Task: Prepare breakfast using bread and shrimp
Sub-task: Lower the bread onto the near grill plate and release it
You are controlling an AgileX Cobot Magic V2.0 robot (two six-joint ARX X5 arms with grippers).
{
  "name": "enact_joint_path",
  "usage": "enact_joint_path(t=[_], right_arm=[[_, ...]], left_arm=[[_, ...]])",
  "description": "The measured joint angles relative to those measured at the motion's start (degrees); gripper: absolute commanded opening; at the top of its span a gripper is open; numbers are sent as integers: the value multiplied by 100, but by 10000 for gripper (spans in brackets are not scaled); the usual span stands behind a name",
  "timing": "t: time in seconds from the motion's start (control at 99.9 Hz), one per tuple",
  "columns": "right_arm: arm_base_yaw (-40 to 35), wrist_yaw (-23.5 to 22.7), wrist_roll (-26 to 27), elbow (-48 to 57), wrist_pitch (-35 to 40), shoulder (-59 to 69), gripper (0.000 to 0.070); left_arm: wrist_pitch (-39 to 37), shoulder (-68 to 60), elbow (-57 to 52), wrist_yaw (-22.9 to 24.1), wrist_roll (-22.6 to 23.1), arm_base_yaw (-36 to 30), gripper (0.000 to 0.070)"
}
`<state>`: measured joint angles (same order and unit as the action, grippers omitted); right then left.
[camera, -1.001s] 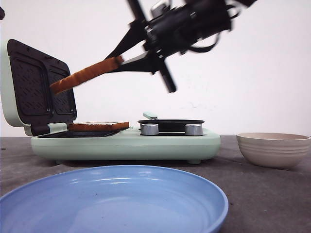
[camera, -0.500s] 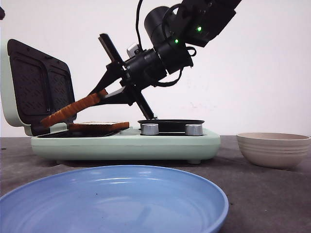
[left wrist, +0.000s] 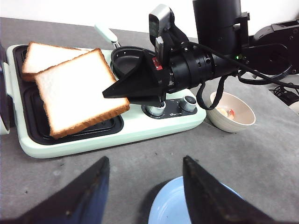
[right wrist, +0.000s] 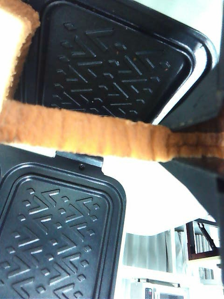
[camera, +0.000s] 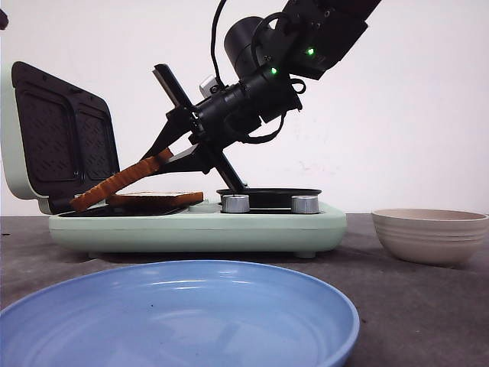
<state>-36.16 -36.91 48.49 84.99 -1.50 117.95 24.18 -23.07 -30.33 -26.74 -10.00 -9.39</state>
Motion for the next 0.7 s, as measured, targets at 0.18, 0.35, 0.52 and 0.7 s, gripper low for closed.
enact_joint_path(t=[0.18,0.35,0.52,0.7], right_arm=[[-57,227,15,4,0,0,0],[-103,258,17,4,0,0,0],[-144,354,42,4,0,0,0],[-162,520,103,7,-2,0,0]], left_arm=[[-44,0,0,0,0,0,242],[-52,0,0,0,0,0,242],[-61,0,0,0,0,0,242],[-63,0,0,0,0,0,242]])
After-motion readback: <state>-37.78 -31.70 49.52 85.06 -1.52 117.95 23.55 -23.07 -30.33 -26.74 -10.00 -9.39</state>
